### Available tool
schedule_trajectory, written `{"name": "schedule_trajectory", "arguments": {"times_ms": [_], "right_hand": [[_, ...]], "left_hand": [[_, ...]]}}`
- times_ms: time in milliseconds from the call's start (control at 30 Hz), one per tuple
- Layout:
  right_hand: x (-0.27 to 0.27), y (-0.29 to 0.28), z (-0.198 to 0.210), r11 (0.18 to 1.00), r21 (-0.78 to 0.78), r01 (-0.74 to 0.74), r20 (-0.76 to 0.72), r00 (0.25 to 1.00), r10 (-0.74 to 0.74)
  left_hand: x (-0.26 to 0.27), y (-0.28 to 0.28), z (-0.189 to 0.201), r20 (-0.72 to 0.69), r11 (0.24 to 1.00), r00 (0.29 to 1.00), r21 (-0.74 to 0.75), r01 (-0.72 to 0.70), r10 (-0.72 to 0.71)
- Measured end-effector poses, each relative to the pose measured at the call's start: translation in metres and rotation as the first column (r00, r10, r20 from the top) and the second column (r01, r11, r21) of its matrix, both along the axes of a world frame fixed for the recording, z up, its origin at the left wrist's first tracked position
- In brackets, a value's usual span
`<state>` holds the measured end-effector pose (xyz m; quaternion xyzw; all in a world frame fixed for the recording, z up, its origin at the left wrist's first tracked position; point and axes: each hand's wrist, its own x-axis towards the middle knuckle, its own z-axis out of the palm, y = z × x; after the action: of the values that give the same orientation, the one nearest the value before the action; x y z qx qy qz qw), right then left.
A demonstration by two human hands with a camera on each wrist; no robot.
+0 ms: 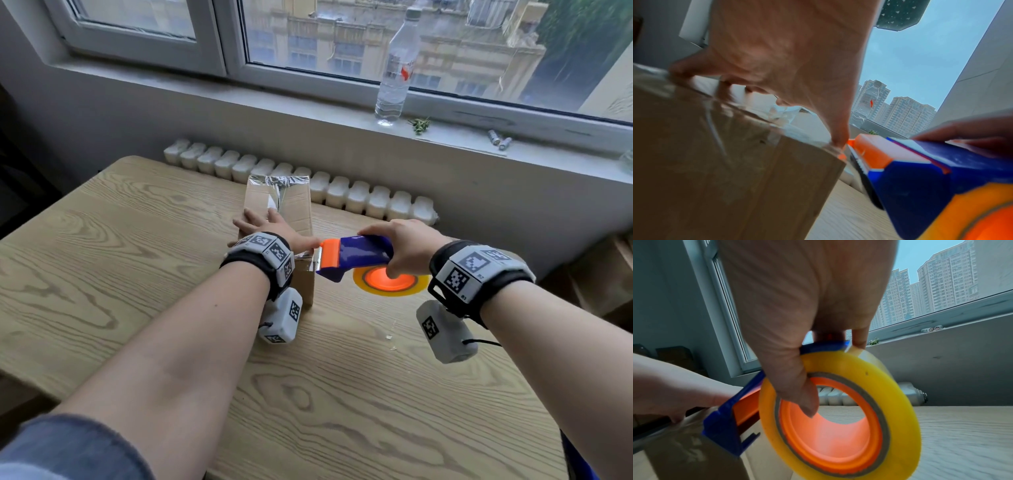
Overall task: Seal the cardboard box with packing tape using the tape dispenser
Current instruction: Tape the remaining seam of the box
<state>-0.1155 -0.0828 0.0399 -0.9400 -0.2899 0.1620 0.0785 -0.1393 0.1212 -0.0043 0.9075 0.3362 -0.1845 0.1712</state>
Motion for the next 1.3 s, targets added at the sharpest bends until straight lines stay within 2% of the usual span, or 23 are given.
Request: {"name": "schedule_trajectory", "arguments": {"times_ms": [167,433,633,967,1300], "right_hand": [[0.004,-0.006,-0.004,0.999,-0.035,0.006,-0.033,0.999,-0.008],[0.013,-0.025,-0.018,0.999,-0.009,0.049,-0.096,0.994,-0.049],[0.014,-0.050,-0.025,0.994,-0.053,0.097,-0.090,0.991,-0.102],[0.001,-0.007,-0.044,0.995,-0.102,0.014,0.052,0.999,-0.009],[0.002,0.022,-0.044,0.985,-0.166,-0.041,0.083,0.995,0.056]], "left_hand": [[0.003,-0.001,0.001,-0.035,1.000,0.999,0.013,0.014,-0.014],[0.002,0.003,0.000,-0.043,0.998,0.997,0.027,0.061,-0.060],[-0.001,0.002,0.001,-0.046,0.996,0.995,0.026,0.089,-0.088],[-0.006,0.007,0.000,-0.049,0.992,0.990,0.008,0.129,-0.129],[-0.009,0.008,-0.005,-0.081,0.982,0.979,0.021,0.189,-0.187]]}}
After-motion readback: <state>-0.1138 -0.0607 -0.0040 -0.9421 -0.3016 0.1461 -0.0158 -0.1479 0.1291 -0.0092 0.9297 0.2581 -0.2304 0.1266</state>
